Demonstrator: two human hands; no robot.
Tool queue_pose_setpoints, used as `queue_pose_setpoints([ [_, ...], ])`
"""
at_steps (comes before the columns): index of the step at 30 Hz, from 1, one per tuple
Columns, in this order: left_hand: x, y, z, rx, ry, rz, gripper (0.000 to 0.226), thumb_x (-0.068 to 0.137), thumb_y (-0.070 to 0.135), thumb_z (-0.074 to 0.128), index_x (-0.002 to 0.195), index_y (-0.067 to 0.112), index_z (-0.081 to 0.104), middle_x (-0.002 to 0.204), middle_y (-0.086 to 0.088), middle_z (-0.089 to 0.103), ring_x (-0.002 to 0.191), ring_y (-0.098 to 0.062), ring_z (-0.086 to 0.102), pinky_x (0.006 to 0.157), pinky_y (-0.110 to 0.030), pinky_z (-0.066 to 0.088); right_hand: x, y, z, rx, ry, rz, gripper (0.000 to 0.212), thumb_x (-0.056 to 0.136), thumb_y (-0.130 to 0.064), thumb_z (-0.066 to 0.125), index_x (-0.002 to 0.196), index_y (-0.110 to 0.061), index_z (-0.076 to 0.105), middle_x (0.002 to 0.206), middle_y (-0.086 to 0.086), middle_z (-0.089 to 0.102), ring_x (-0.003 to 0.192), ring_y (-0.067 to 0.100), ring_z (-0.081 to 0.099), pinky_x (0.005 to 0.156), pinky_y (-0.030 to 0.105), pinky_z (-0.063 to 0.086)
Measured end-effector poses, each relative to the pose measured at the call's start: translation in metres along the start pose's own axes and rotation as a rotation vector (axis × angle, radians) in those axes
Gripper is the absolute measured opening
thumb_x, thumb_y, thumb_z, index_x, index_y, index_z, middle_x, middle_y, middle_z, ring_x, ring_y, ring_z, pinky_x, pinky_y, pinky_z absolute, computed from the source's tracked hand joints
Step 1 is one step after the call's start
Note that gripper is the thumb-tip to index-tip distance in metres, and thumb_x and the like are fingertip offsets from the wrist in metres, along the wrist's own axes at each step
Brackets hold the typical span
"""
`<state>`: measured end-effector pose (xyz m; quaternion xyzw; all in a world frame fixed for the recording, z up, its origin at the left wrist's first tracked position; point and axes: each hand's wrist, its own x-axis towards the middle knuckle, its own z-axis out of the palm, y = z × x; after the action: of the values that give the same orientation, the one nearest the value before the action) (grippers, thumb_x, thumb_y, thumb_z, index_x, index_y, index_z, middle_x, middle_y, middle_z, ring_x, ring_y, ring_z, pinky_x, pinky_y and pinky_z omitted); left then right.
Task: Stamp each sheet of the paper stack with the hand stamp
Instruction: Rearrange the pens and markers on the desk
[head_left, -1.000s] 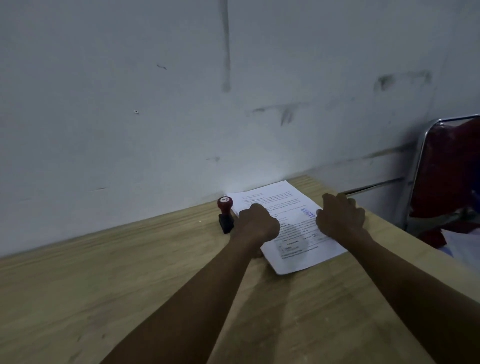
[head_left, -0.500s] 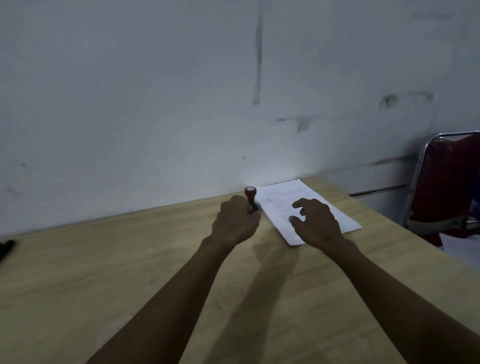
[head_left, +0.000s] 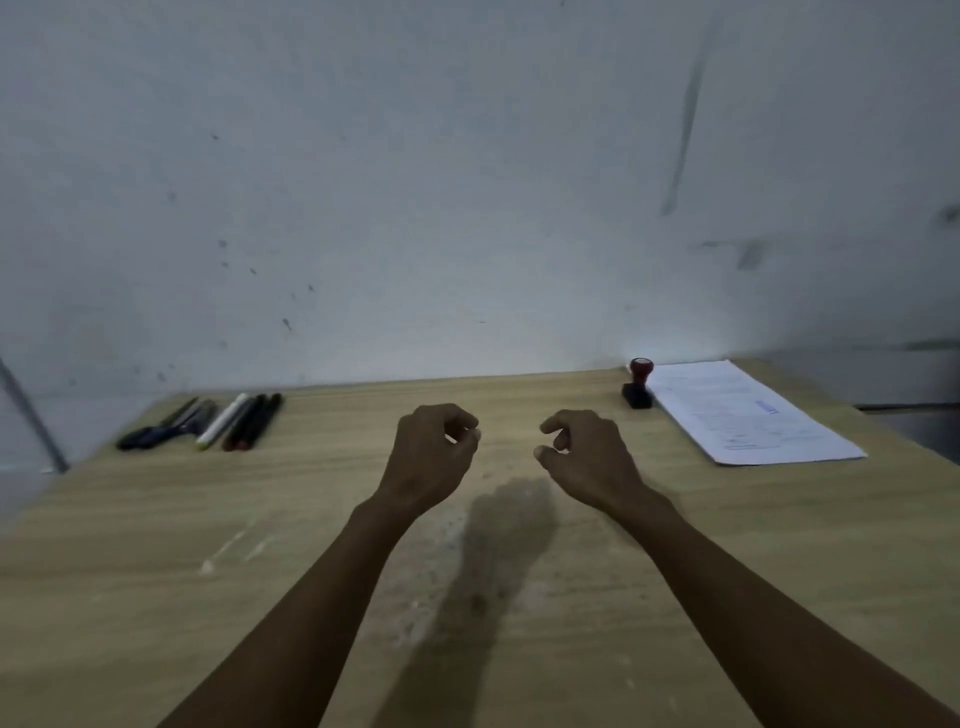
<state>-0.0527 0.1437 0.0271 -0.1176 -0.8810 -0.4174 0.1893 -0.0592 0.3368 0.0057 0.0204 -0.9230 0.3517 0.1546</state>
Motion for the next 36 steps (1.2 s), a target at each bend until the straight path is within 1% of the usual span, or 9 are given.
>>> queue_pose_setpoints([
  [10,-0.014,-0.094,-0.099,0.072,0.151,-0.134,0.012,0.086,0.011,0.065,0.094,0.007,0.072,0.088,-0.007,0.071,0.077,-0.021,0.069,0.079,-0.038,0.056,-0.002,-0.093,0.087,0.051,-0.153,-0.116,0.033,0.083,-0.030,0.071,0.114,-0.022,0.066,0.091,-0.002,0.066,0.088,0.016,0.064,0.081,0.036,0.054],
  [20,0.002,-0.191,-0.153,0.195,0.263,-0.283,0.011,0.084,0.009,0.064,0.090,0.005,0.073,0.083,-0.010,0.072,0.076,-0.025,0.068,0.076,-0.039,0.057,0.025,-0.153,0.175,0.080,-0.269,-0.163,0.027,0.082,-0.028,0.072,0.108,-0.022,0.068,0.088,-0.003,0.066,0.095,0.018,0.062,0.085,0.040,0.053],
  [22,0.011,-0.211,-0.160,0.241,0.296,-0.305,0.012,0.083,0.009,0.064,0.089,0.006,0.074,0.083,-0.008,0.073,0.078,-0.023,0.067,0.075,-0.034,0.055,0.038,-0.165,0.199,0.083,-0.296,-0.163,0.025,0.082,-0.027,0.071,0.107,-0.022,0.069,0.088,-0.004,0.065,0.097,0.017,0.061,0.085,0.039,0.054],
  [25,0.022,-0.227,-0.168,0.253,0.324,-0.327,0.013,0.081,0.008,0.063,0.084,0.009,0.075,0.083,-0.006,0.073,0.077,-0.022,0.066,0.071,-0.030,0.053,0.053,-0.178,0.223,0.101,-0.321,-0.145,0.024,0.081,-0.026,0.071,0.105,-0.022,0.069,0.087,-0.005,0.065,0.097,0.017,0.061,0.085,0.038,0.054],
  [27,0.034,-0.243,-0.174,0.255,0.339,-0.335,0.011,0.082,0.008,0.063,0.083,0.010,0.074,0.084,-0.006,0.073,0.081,-0.020,0.067,0.074,-0.031,0.054,0.068,-0.188,0.245,0.092,-0.327,-0.115,0.023,0.079,-0.026,0.071,0.102,-0.024,0.069,0.090,-0.004,0.066,0.095,0.017,0.062,0.084,0.037,0.054],
  [29,0.044,-0.258,-0.180,0.265,0.337,-0.342,0.012,0.083,0.008,0.063,0.086,0.010,0.073,0.085,-0.006,0.073,0.082,-0.018,0.067,0.076,-0.033,0.056,0.084,-0.198,0.267,0.065,-0.310,-0.070,0.021,0.077,-0.027,0.070,0.098,-0.025,0.067,0.096,-0.002,0.065,0.091,0.018,0.062,0.078,0.032,0.052],
  [32,0.058,-0.275,-0.184,0.269,0.339,-0.340,0.014,0.082,0.007,0.063,0.089,0.009,0.074,0.086,-0.004,0.073,0.079,-0.013,0.066,0.074,-0.028,0.054,0.107,-0.212,0.294,0.019,-0.263,-0.002,0.014,0.075,-0.024,0.068,0.088,-0.023,0.067,0.096,-0.002,0.065,0.079,0.020,0.058,0.066,0.028,0.044],
  [34,0.066,-0.286,-0.187,0.278,0.346,-0.338,0.014,0.082,0.007,0.063,0.090,0.010,0.074,0.086,-0.002,0.073,0.077,-0.010,0.064,0.070,-0.024,0.050,0.123,-0.225,0.311,0.009,-0.254,0.045,0.014,0.076,-0.024,0.065,0.090,-0.022,0.065,0.099,0.000,0.065,0.081,0.023,0.058,0.069,0.030,0.044],
  [36,0.069,-0.293,-0.188,0.270,0.351,-0.339,0.014,0.082,0.008,0.063,0.091,0.011,0.074,0.085,0.000,0.072,0.076,-0.008,0.063,0.070,-0.024,0.051,0.137,-0.236,0.323,-0.001,-0.265,0.082,0.023,0.079,-0.028,0.065,0.100,-0.020,0.063,0.106,0.003,0.063,0.092,0.028,0.061,0.075,0.033,0.047],
])
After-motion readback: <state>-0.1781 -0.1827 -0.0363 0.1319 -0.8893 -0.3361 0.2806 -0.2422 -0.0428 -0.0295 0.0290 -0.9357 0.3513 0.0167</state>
